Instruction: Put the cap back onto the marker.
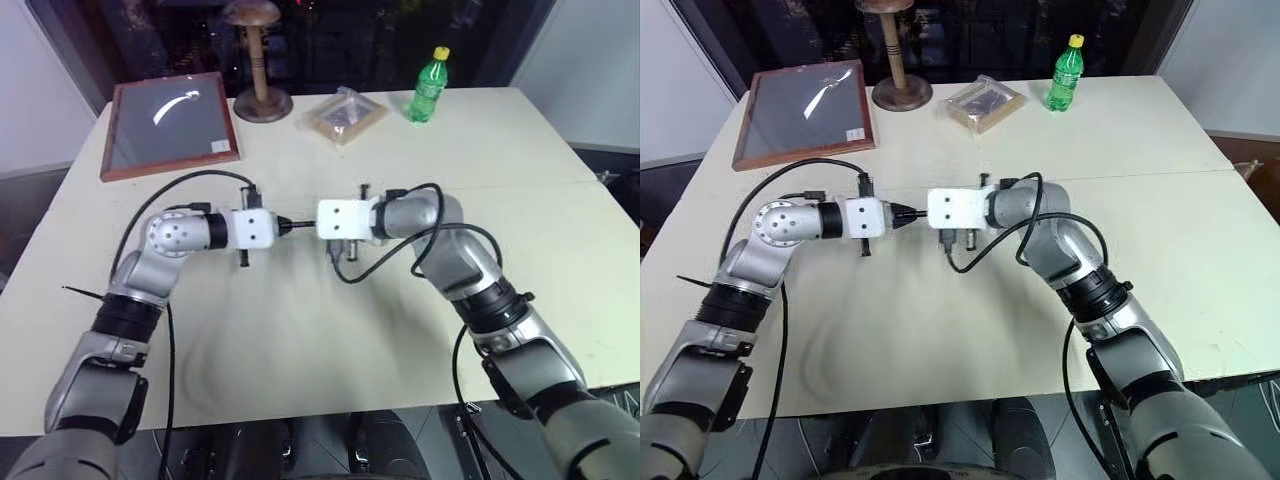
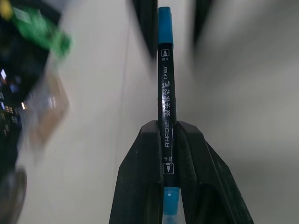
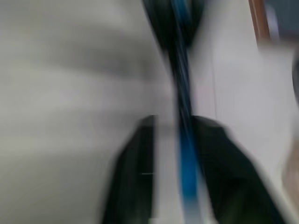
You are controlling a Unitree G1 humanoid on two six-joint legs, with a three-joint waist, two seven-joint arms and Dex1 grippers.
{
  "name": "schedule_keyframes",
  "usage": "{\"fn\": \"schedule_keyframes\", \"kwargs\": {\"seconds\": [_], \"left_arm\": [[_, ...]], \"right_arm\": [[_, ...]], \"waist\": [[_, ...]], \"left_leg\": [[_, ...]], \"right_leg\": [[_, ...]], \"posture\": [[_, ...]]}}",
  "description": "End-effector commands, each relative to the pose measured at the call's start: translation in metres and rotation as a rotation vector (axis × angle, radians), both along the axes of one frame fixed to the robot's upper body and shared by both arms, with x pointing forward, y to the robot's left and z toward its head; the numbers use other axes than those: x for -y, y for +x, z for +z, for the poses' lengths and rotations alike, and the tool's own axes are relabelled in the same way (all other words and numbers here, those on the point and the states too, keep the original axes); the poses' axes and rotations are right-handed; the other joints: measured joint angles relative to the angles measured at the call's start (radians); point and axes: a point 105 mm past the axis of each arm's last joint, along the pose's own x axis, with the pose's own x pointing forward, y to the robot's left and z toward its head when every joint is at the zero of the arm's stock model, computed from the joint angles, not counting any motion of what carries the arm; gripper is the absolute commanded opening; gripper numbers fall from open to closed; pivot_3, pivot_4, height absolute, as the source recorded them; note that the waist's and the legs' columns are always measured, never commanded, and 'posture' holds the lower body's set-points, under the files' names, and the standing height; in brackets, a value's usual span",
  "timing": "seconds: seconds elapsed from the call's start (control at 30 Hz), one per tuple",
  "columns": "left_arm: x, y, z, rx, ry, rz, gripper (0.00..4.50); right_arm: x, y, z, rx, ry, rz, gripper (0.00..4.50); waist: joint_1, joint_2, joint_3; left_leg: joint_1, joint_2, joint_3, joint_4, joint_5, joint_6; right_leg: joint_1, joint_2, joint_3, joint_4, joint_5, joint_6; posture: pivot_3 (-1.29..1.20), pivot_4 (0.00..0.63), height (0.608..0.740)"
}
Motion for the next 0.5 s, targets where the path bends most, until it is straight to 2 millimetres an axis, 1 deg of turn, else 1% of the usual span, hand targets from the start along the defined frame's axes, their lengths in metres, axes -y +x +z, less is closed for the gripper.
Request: {"fn": "schedule_keyframes", "kwargs": {"seconds": [0.03,0.07,0.1,0.13,0.3,0.5], "left_arm": [[0.005,-0.007,0.026,0.086,-0.07,-0.027,0.0],[0.003,-0.008,0.025,0.084,-0.07,-0.021,0.0],[0.001,-0.008,0.024,0.08,-0.07,-0.013,0.0],[-0.002,-0.009,0.023,0.076,-0.068,-0.004,0.0],[-0.014,-0.013,0.018,0.054,-0.071,0.043,0.0],[-0.035,-0.016,0.011,0.009,-0.1,0.146,0.0]], "right_arm": [[-0.013,-0.011,0.011,0.032,0.012,0.09,3.29],[-0.012,-0.01,0.011,0.032,0.013,0.086,3.88],[-0.011,-0.009,0.012,0.032,0.014,0.082,4.37],[-0.009,-0.008,0.013,0.033,0.016,0.078,4.45],[0.003,-0.002,0.018,0.035,0.027,0.037,4.45],[0.019,0.007,0.032,0.023,0.131,-0.056,4.45]], "waist": [[0.0,0.0,0.0],[0.0,0.0,0.0],[0.001,0.0,0.0],[0.001,0.0,0.0],[0.0,0.0,0.0],[0.002,0.0,0.0]], "left_leg": [[0.0,0.0,0.0,0.0,0.0,0.0],[0.0,0.0,0.0,0.0,0.0,0.0],[0.0,0.0,0.0,0.0,0.0,0.0],[0.0,0.0,0.0,0.0,0.0,0.0],[0.0,0.0,0.0,0.0,0.0,0.0],[0.0,0.0,0.0,0.0,0.0,0.0]], "right_leg": [[0.0,0.0,0.0,0.0,0.0,0.0],[0.0,0.0,0.0,0.0,0.0,0.0],[0.0,0.0,0.0,0.0,0.0,0.0],[0.0,0.0,0.0,0.0,0.0,0.0],[0.0,0.0,0.0,0.0,0.0,0.0],[0.0,0.0,0.0,0.0,0.0,0.0]], "posture": [[0.0,0.15,0.74],[0.0,0.15,0.74],[0.0,0.15,0.74],[0.0,0.15,0.74],[0.0,0.15,0.74],[0.0,0.15,0.74]]}}
